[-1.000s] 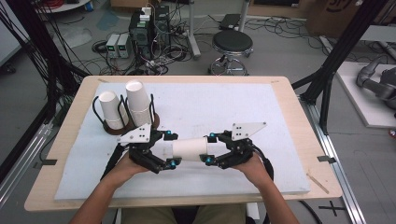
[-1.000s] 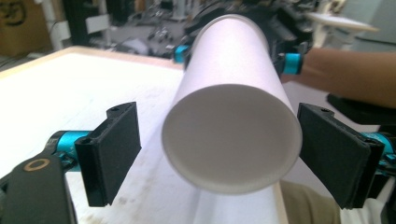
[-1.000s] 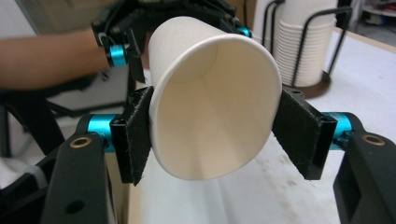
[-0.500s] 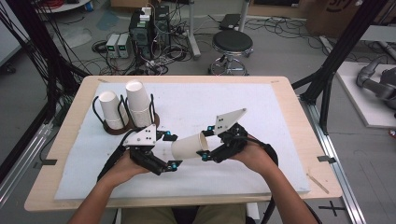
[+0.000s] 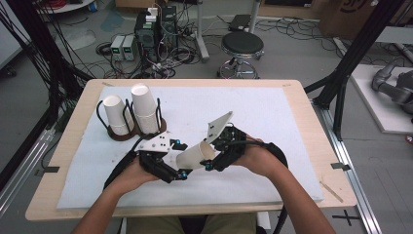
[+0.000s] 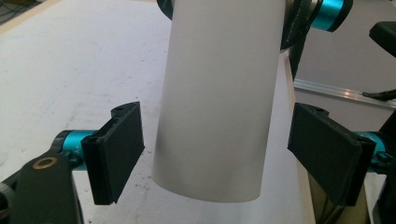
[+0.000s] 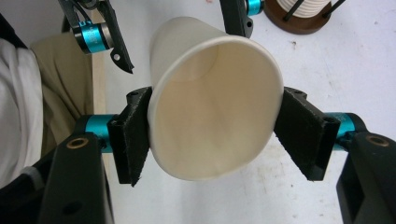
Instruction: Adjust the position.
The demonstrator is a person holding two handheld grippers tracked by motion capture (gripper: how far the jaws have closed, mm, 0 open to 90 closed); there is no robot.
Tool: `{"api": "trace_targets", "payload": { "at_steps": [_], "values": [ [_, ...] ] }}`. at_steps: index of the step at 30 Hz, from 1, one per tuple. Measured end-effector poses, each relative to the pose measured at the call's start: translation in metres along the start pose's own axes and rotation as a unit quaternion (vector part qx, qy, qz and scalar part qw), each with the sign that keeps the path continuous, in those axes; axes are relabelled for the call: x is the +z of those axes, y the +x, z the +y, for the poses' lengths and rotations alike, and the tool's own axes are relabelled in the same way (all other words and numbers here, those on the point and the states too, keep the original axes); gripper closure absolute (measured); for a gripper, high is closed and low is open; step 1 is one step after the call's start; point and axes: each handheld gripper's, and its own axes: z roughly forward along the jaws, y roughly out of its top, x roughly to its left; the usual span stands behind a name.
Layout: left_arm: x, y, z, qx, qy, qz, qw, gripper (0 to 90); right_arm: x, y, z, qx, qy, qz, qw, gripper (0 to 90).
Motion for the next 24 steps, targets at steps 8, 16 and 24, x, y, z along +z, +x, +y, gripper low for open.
{"api": "trace_targets", "payload": {
  "at_steps": [8,16,24],
  "values": [
    [0.009,-0.003,0.0,0.009,0.035,-0.001,0.9993,20.5,0.005,0.005,0.013,-0.019,0.043,-0.001,0.9989,31.4],
    [0.016,-0.005,-0.001,0.015,0.055,-0.003,0.9984,24.1,0.012,0.011,0.023,-0.04,0.08,-0.004,0.996,31.4],
    [0.018,-0.005,-0.001,0.012,0.059,-0.007,0.9982,27.5,0.016,0.013,0.029,-0.051,0.101,0.001,0.9935,31.3]
  ]
}}
